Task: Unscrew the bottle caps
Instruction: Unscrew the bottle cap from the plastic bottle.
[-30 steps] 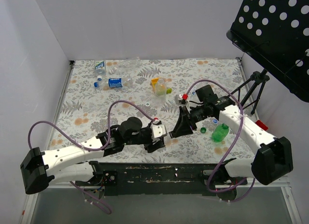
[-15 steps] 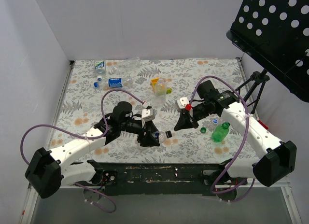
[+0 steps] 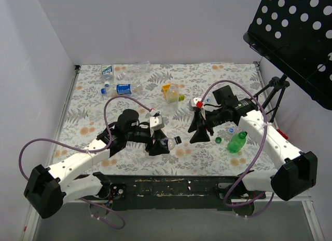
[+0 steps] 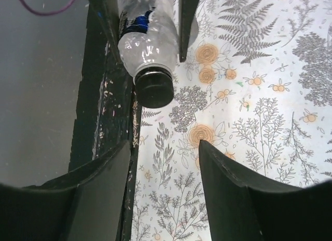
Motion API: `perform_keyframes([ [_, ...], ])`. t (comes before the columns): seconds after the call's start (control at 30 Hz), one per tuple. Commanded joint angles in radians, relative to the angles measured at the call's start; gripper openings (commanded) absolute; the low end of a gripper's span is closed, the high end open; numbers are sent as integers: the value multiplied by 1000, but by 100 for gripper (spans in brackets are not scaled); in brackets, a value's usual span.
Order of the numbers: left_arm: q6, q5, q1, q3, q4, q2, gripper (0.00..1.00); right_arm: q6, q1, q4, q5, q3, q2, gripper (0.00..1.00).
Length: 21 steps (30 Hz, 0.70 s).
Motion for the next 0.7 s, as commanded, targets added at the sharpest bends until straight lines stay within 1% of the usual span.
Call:
perform_keyframes([
  [0.0, 54, -121, -12, -9, -22, -70, 0, 159, -57, 80, -111, 18, -11, 69],
  [0.07, 57, -163, -28, -12, -33, -81, 0, 197, -79, 97, -132, 14, -15, 80],
  [0.17, 81, -252, -72, -13, -48, -93, 0, 244, -96, 127, -163, -8, -22, 86],
  [0.27, 104, -350, -121, -10, -54, -89, 0, 284, -100, 155, -175, -28, -30, 88],
  [0.4, 133, -497, -193, -4, -61, -77, 0, 361, -103, 184, -155, -43, -25, 89],
  [0.67, 167, -698, -302, 16, -59, -52, 0, 505, -106, 245, -140, -77, -5, 89],
])
